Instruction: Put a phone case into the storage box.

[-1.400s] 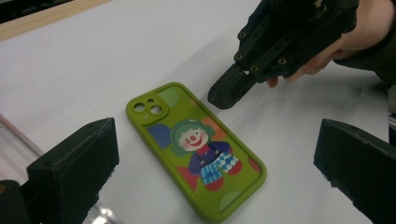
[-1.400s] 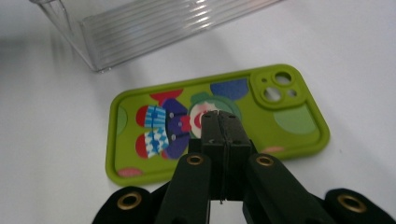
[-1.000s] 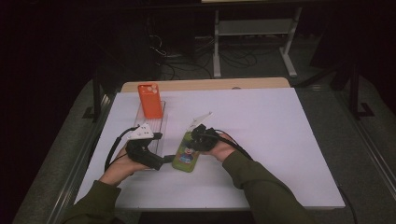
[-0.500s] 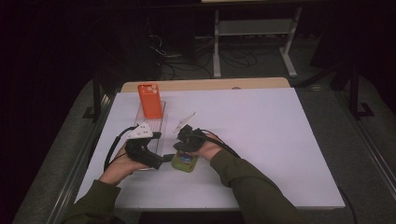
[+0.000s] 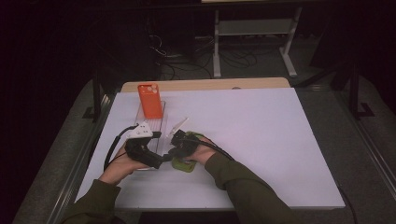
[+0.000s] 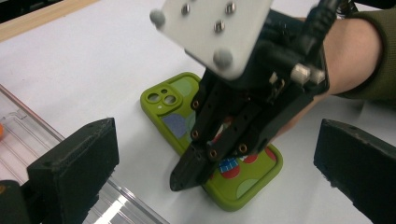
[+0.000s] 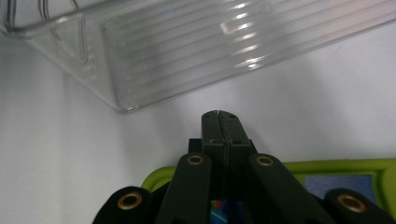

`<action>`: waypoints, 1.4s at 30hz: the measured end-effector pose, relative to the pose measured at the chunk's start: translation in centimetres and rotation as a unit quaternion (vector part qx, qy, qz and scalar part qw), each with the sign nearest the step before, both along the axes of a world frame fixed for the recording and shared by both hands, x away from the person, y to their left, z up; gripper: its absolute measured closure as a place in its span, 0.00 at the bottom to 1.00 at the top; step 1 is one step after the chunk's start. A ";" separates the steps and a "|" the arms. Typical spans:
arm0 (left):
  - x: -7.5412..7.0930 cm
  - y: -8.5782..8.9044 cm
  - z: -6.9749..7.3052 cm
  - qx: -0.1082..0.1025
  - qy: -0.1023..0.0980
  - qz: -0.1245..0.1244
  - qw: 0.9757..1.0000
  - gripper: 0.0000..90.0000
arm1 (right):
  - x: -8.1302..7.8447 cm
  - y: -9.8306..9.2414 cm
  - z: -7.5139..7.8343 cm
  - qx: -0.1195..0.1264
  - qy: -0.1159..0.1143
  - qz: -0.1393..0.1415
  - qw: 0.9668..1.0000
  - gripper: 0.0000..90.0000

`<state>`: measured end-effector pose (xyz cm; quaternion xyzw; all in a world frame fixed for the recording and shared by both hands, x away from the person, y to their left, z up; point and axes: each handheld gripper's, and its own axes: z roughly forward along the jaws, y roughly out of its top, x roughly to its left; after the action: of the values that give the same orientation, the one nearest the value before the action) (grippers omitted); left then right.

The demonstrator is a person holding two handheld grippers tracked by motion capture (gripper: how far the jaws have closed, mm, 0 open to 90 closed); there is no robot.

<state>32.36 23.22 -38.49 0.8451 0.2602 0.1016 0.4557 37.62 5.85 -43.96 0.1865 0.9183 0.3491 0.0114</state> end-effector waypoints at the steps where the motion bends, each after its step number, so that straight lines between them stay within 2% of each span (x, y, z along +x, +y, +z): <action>1: 0.0 0.0 0.0 0.000 0.000 0.000 1.000 0.00 | -0.1 0.0 -0.1 0.000 -0.003 -0.002 1.000 0.99; 9: 0.0 -0.1 0.0 0.002 0.001 0.000 1.000 0.00 | -0.6 -0.8 0.2 -0.015 0.001 0.005 1.000 0.99; 13: 0.0 -0.1 0.0 0.003 0.000 0.000 1.000 0.00 | -1.0 -2.0 0.2 -0.016 0.000 0.006 1.000 0.99; 19: -0.1 -0.3 0.0 0.004 0.001 0.000 1.000 0.00 | -1.8 -3.9 0.2 -0.020 0.002 -0.006 1.000 0.99; 21: -0.1 -0.3 0.0 0.005 -0.001 -0.002 1.000 0.00 | -2.1 -4.5 0.3 -0.027 0.000 -0.007 1.000 0.99; 25: -0.2 -0.5 -0.1 -0.003 0.003 0.002 1.000 0.00 | -2.4 -5.7 0.4 -0.035 -0.008 -0.011 0.999 0.99; 31: -0.2 -0.7 -0.1 -0.001 0.003 -0.001 1.000 0.00 | -2.7 -7.7 0.4 -0.055 -0.009 -0.029 0.998 0.99; 36: -0.3 -0.9 -0.2 0.000 0.001 -0.005 1.000 0.00 | -2.7 -9.9 0.4 -0.062 -0.010 -0.051 0.997 0.99; 42: -0.3 -1.3 -0.3 0.002 0.004 -0.009 1.000 0.00 | -2.7 -11.5 0.5 -0.051 -0.011 -0.070 0.996 0.99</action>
<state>32.07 21.88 -38.81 0.8489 0.2539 0.0941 0.4538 34.88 -5.70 -43.45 0.2456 0.9195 0.3021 0.0549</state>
